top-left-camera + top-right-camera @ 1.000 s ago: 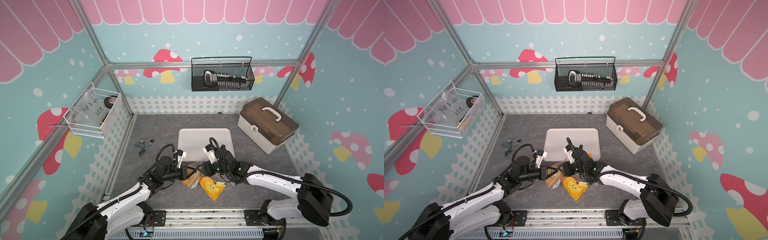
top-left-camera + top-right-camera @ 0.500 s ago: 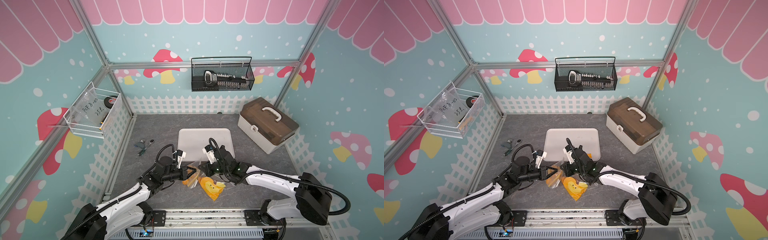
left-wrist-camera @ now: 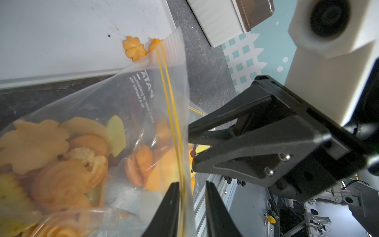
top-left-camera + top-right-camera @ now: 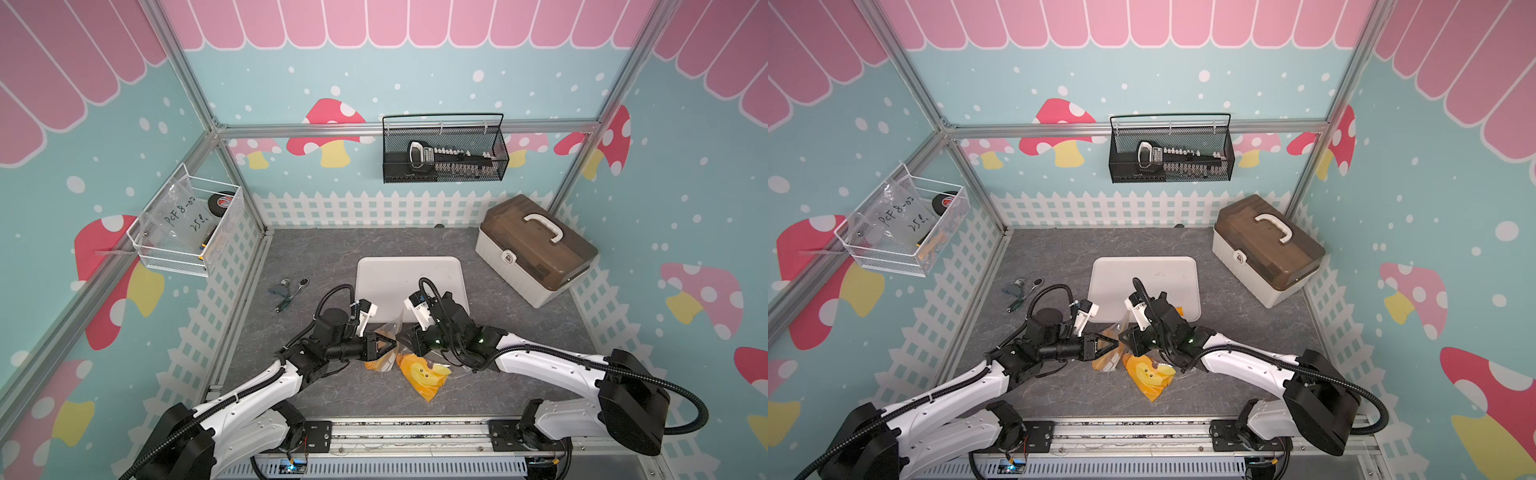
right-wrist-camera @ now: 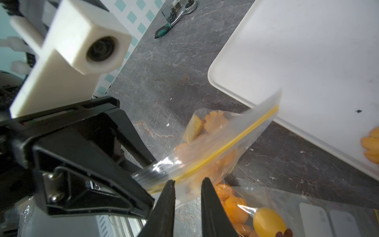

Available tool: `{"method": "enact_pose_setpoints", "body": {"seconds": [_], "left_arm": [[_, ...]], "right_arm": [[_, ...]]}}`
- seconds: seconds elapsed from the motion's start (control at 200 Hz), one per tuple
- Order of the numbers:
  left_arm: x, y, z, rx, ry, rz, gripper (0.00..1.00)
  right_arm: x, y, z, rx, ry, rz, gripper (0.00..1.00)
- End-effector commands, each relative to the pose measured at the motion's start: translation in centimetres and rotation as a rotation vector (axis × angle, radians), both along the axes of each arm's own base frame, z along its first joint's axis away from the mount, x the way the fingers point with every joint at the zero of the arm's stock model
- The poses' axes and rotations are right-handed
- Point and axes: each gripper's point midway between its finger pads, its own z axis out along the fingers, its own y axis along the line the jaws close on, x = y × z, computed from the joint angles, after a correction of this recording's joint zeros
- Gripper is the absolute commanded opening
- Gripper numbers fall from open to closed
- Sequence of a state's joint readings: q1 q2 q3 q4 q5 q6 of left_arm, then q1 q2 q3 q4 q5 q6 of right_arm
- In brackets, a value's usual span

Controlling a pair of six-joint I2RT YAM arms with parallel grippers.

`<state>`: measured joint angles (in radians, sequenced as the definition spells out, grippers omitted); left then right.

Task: Pour cookies out of the ziploc bag
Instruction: Open the ziploc bag at the center of the board.

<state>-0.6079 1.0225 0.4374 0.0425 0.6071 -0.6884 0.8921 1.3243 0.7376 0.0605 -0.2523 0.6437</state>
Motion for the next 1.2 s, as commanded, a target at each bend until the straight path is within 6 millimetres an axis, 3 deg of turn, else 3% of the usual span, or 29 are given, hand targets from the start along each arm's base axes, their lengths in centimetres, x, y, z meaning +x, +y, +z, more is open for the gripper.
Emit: {"method": "enact_pose_setpoints", "body": {"seconds": [0.0,0.075,0.29,0.55,0.736,0.876,1.021,1.196], "left_arm": [[0.0,-0.5,0.5,-0.013,-0.003,-0.032,0.14],[0.0,-0.6,0.2,-0.016,0.003,-0.035,0.00],[0.0,-1.0,0.8,-0.046,-0.022,-0.029,0.00],[-0.1,-1.3,1.6,-0.065,-0.093,0.024,0.00],[-0.3,-1.1,1.0,-0.046,-0.103,0.043,0.00],[-0.5,-1.2,0.3,-0.027,-0.090,0.034,0.28],[0.5,0.1,1.8,0.039,-0.150,0.093,0.30],[0.6,0.1,3.9,-0.008,-0.168,0.073,0.30]], "right_arm": [[-0.5,0.1,1.0,0.013,-0.025,0.022,0.31],[-0.4,-0.2,1.2,0.017,-0.030,0.005,0.36],[0.7,-2.4,0.9,-0.041,-0.021,-0.129,0.47],[0.8,-1.3,0.9,0.002,0.039,-0.133,0.53],[0.6,-0.9,1.0,0.046,0.058,-0.133,0.52],[0.7,-1.0,0.9,0.043,0.059,-0.140,0.52],[0.8,-1.4,0.8,0.031,0.056,-0.151,0.52],[1.0,-1.2,1.2,0.037,0.052,-0.153,0.51]]}}
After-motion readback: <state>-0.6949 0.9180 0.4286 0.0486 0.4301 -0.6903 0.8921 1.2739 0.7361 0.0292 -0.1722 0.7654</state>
